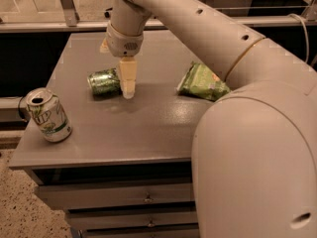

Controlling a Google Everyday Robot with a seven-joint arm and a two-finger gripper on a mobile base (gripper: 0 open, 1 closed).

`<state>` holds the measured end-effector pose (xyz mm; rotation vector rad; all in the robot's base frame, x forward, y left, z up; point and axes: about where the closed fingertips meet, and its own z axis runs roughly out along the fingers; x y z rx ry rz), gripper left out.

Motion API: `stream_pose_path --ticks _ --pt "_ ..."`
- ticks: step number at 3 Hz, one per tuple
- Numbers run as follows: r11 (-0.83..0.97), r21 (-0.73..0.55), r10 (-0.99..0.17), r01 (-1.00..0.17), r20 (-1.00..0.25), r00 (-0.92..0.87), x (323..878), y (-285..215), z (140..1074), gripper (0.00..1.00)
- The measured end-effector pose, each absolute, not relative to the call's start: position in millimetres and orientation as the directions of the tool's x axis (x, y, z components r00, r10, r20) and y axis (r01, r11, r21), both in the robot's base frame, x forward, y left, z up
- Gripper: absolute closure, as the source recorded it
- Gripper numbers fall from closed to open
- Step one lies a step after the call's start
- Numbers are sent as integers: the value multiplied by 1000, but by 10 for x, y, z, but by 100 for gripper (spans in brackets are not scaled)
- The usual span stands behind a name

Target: Knock green can over

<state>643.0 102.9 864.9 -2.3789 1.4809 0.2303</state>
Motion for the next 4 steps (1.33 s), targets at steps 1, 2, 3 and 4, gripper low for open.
stream_pose_path --ticks 1,2,3,4 --pt "-418 -191 -842 -888 -286 457 6471 962 8656 0" --pt "-322 -211 -873 -923 -311 376 6607 659 8698 0" --pt "-123 -240 -913 -963 -352 204 6794 99 8723 0" --pt "180 -263 -895 -948 -444 -47 6843 -623 8753 0"
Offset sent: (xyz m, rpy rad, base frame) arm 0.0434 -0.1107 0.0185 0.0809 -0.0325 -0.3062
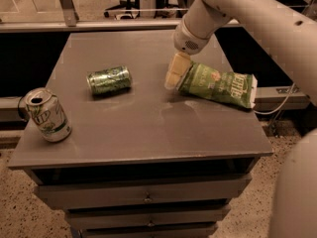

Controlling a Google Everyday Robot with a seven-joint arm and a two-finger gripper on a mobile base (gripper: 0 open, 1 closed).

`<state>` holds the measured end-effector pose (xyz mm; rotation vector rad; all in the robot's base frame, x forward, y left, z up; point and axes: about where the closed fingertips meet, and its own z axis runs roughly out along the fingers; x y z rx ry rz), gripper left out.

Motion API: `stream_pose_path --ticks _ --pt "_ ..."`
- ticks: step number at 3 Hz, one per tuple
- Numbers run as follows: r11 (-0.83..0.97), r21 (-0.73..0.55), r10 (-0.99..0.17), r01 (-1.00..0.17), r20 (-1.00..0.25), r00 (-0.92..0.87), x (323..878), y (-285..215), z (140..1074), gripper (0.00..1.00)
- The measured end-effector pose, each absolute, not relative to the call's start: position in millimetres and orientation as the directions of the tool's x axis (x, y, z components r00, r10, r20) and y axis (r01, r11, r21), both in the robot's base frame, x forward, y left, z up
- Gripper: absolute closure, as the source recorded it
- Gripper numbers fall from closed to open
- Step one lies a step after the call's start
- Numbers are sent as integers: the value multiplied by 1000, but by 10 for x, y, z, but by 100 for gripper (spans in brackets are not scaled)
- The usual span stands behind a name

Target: Knock green can over

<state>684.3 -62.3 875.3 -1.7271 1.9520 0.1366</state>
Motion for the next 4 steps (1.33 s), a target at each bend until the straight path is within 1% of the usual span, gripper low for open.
stream_pose_path --ticks 1,2,3,4 --pt "388 -265 -811 -883 -553 -191 6804 -1120 8767 0" --pt "577 -246 -644 -779 -723 -249 6675 -1528 8863 0" --pt "681 -254 -524 -687 -824 -215 6775 -1739 9047 0" --pt "763 -284 -425 -581 -897 -119 6989 -1977 9354 0"
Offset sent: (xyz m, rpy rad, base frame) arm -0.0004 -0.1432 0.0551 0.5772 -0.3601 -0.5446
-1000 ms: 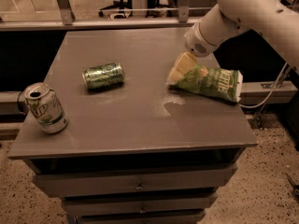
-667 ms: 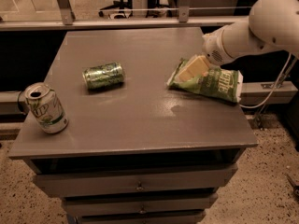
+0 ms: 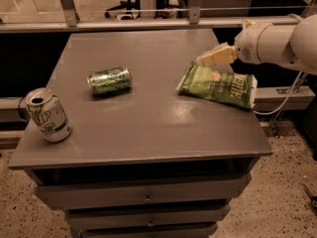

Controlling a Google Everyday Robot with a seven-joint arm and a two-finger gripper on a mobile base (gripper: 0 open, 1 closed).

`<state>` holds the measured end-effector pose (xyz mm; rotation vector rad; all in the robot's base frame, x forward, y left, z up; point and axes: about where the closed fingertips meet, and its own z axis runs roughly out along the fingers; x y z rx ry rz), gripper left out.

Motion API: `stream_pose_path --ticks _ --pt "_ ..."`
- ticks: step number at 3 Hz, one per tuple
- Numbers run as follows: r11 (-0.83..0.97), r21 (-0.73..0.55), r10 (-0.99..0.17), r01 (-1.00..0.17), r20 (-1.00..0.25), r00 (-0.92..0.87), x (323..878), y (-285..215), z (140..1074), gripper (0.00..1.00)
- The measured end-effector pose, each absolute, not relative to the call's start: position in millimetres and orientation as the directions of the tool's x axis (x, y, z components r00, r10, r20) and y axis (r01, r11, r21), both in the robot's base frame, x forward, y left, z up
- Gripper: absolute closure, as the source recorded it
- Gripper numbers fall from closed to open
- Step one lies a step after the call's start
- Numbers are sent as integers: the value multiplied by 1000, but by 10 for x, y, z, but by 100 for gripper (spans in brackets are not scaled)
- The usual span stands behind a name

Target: Knock green can over

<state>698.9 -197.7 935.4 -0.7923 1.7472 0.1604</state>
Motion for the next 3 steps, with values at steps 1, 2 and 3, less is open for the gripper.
stream_pose_path --ticks 1,2,3 --pt "811 -332 -372 -481 -928 14 7278 -2157 9723 0" --pt "819 -422 -398 -389 -906 146 7450 -2261 10138 0" --pt "813 -439 -407 -382 -898 165 7464 -2233 10191 0"
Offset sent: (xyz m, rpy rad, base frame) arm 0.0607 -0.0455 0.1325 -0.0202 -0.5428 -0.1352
